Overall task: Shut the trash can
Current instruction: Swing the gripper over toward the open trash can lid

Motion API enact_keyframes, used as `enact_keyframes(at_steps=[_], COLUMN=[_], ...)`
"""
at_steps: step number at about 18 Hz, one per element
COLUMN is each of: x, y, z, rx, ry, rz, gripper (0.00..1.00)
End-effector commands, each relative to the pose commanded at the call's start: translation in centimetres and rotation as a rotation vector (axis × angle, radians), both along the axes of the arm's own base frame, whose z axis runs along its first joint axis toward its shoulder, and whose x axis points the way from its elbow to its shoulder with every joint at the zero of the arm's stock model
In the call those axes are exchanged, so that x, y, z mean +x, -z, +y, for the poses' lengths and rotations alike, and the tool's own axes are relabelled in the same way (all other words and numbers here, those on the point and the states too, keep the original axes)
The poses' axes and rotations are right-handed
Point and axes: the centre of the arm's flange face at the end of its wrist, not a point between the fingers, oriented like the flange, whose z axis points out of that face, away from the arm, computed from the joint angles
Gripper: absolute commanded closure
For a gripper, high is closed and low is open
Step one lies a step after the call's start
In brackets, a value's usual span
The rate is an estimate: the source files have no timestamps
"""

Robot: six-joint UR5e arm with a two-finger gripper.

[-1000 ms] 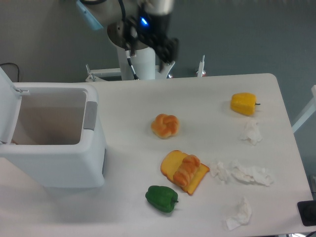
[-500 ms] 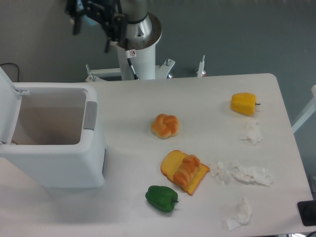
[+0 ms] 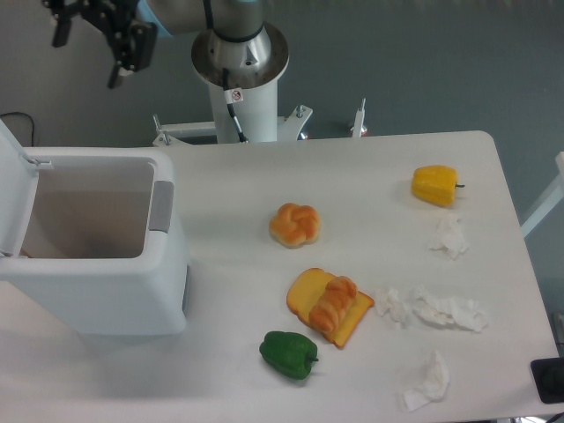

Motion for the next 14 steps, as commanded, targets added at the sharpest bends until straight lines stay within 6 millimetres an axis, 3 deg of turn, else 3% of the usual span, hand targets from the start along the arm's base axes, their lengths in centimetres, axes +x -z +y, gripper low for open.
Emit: enact_keyframes(at_steps=[4, 14], x=[0.3, 2.5], y=[-1.3, -2.7], z=[3.0, 5.3], rx=[0.021, 0.07], ry=[-0.008, -0.023], rz=[-0.004, -0.008], gripper=[0.0, 0.0])
